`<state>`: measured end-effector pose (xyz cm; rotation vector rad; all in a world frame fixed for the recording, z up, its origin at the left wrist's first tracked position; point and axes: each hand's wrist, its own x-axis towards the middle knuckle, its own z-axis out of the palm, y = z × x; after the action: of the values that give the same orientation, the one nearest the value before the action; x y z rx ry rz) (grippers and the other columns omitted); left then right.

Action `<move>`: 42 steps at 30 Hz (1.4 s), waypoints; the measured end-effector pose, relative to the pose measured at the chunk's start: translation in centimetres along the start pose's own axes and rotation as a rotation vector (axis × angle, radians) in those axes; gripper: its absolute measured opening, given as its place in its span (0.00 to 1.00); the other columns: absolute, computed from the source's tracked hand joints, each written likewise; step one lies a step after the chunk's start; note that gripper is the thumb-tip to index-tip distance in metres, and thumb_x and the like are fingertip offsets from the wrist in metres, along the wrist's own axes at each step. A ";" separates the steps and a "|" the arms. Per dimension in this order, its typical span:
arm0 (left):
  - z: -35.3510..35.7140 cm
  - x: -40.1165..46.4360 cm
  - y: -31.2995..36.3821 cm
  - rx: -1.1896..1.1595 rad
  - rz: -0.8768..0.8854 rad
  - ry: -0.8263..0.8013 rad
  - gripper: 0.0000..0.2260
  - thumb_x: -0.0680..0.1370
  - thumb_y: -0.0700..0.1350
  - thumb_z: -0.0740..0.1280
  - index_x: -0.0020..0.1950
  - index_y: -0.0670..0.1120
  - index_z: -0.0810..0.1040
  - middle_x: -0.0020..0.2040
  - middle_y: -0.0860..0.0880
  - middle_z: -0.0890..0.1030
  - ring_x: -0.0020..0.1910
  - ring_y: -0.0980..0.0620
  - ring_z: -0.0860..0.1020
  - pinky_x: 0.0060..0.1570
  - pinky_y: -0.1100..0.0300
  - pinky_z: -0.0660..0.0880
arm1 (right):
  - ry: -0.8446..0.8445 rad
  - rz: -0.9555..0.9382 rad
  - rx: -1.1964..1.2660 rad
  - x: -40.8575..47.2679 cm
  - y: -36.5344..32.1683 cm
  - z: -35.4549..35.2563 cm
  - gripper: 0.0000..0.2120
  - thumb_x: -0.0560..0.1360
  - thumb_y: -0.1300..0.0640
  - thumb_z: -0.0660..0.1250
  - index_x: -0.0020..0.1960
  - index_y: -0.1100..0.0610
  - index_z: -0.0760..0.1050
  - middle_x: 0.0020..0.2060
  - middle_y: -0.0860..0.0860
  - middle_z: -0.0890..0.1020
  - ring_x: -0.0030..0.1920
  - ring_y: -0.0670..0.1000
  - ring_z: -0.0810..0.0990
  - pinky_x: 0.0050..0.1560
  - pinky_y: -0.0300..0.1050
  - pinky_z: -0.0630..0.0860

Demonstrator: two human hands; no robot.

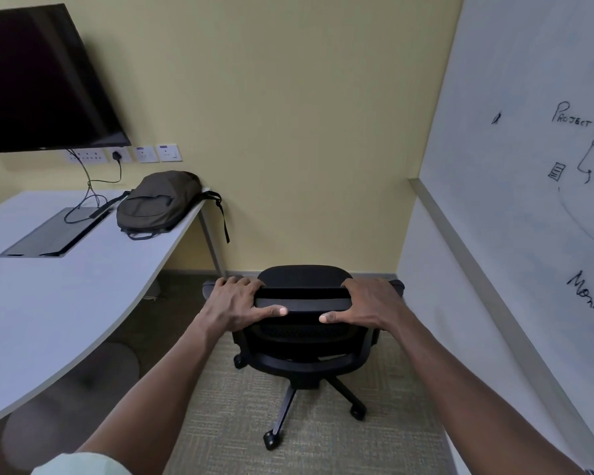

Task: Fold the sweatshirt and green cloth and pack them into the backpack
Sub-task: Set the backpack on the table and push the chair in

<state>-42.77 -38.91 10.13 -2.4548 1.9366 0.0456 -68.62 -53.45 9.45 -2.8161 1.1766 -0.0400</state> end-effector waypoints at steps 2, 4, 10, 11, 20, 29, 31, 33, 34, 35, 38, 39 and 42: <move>0.0 -0.5 0.1 0.007 -0.002 0.008 0.51 0.62 0.85 0.40 0.68 0.53 0.72 0.60 0.50 0.79 0.58 0.48 0.74 0.63 0.49 0.64 | -0.005 -0.001 -0.006 -0.6 -0.3 -0.1 0.54 0.55 0.12 0.49 0.62 0.51 0.73 0.53 0.50 0.80 0.54 0.54 0.78 0.55 0.52 0.73; 0.1 -1.3 0.1 0.011 -0.001 0.021 0.50 0.62 0.85 0.41 0.67 0.53 0.73 0.57 0.50 0.79 0.55 0.49 0.74 0.62 0.50 0.65 | -0.002 -0.003 -0.015 -1.3 -0.7 0.0 0.54 0.56 0.12 0.49 0.64 0.51 0.73 0.54 0.50 0.80 0.55 0.54 0.77 0.57 0.52 0.72; 0.2 -3.9 0.4 0.012 0.012 0.047 0.48 0.64 0.84 0.43 0.66 0.53 0.73 0.56 0.51 0.80 0.53 0.49 0.75 0.61 0.50 0.66 | 0.006 -0.004 -0.030 -3.5 -1.4 0.9 0.56 0.56 0.11 0.47 0.67 0.51 0.71 0.57 0.50 0.79 0.58 0.54 0.76 0.62 0.54 0.70; 0.2 -4.4 0.6 0.011 0.019 0.048 0.48 0.64 0.84 0.43 0.67 0.53 0.73 0.56 0.51 0.80 0.53 0.49 0.75 0.60 0.50 0.66 | 0.000 -0.010 -0.029 -3.9 -1.4 0.9 0.57 0.56 0.11 0.46 0.67 0.51 0.71 0.58 0.50 0.79 0.58 0.54 0.76 0.63 0.55 0.69; 0.8 -6.7 0.1 -0.023 0.115 -0.050 0.46 0.64 0.84 0.46 0.67 0.55 0.73 0.55 0.54 0.78 0.52 0.53 0.73 0.56 0.51 0.67 | -0.016 -0.022 -0.045 -8.7 -1.3 0.9 0.56 0.59 0.12 0.44 0.70 0.50 0.69 0.60 0.49 0.79 0.61 0.53 0.75 0.67 0.56 0.67; 1.2 -8.5 -0.2 0.006 0.146 -0.058 0.47 0.62 0.85 0.46 0.71 0.58 0.68 0.61 0.54 0.79 0.56 0.51 0.77 0.57 0.48 0.69 | 0.042 0.010 -0.060 -11.2 -2.8 1.2 0.54 0.60 0.13 0.44 0.68 0.50 0.71 0.56 0.49 0.80 0.57 0.53 0.77 0.63 0.54 0.69; 1.2 -8.4 -0.3 0.010 0.151 -0.030 0.46 0.63 0.85 0.46 0.70 0.58 0.69 0.59 0.55 0.80 0.53 0.52 0.78 0.54 0.49 0.69 | 0.046 0.010 -0.065 -11.0 -3.0 1.2 0.54 0.60 0.13 0.44 0.67 0.50 0.71 0.55 0.49 0.80 0.56 0.53 0.77 0.62 0.55 0.69; 1.2 -8.2 -0.3 0.007 0.145 0.008 0.45 0.63 0.85 0.47 0.69 0.58 0.70 0.57 0.56 0.81 0.52 0.53 0.78 0.51 0.51 0.69 | 0.046 0.004 -0.064 -10.6 -2.9 1.0 0.54 0.60 0.13 0.44 0.67 0.50 0.71 0.56 0.49 0.80 0.56 0.53 0.78 0.60 0.55 0.71; 1.1 -8.0 -0.3 0.002 0.140 0.017 0.45 0.63 0.85 0.48 0.69 0.58 0.71 0.55 0.56 0.81 0.51 0.53 0.79 0.50 0.51 0.68 | 0.048 -0.001 -0.064 -10.3 -2.7 0.9 0.54 0.59 0.13 0.44 0.66 0.51 0.71 0.56 0.49 0.80 0.56 0.54 0.78 0.60 0.55 0.71; 1.1 -7.8 -0.2 -0.005 0.133 0.018 0.45 0.63 0.85 0.48 0.68 0.58 0.72 0.54 0.56 0.82 0.50 0.54 0.79 0.50 0.52 0.69 | 0.054 -0.007 -0.065 -10.0 -2.6 0.8 0.54 0.59 0.13 0.45 0.66 0.51 0.72 0.55 0.49 0.80 0.56 0.54 0.78 0.59 0.54 0.72; 0.9 -6.9 -0.1 -0.025 0.106 0.015 0.44 0.63 0.85 0.48 0.67 0.58 0.73 0.49 0.57 0.81 0.45 0.55 0.78 0.48 0.52 0.70 | 0.076 -0.036 -0.068 -8.6 -1.7 0.7 0.53 0.59 0.13 0.45 0.63 0.51 0.73 0.54 0.49 0.81 0.54 0.54 0.79 0.57 0.54 0.73; 0.9 -6.5 0.0 -0.028 0.097 0.018 0.44 0.63 0.85 0.48 0.66 0.58 0.73 0.48 0.57 0.81 0.44 0.55 0.78 0.48 0.52 0.71 | 0.085 -0.046 -0.069 -8.0 -1.4 0.6 0.53 0.59 0.13 0.45 0.63 0.51 0.74 0.53 0.49 0.81 0.54 0.54 0.79 0.56 0.54 0.73; 0.9 -5.0 0.2 -0.032 0.075 0.025 0.44 0.63 0.85 0.48 0.66 0.58 0.74 0.47 0.57 0.82 0.44 0.55 0.78 0.49 0.52 0.71 | 0.098 -0.074 -0.079 -6.1 -0.2 0.5 0.53 0.59 0.13 0.45 0.62 0.51 0.74 0.52 0.49 0.82 0.53 0.54 0.80 0.55 0.53 0.74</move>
<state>-44.18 -34.12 9.38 -2.4134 2.0530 0.0479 -72.78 -48.91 9.04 -2.9573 1.1158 -0.1417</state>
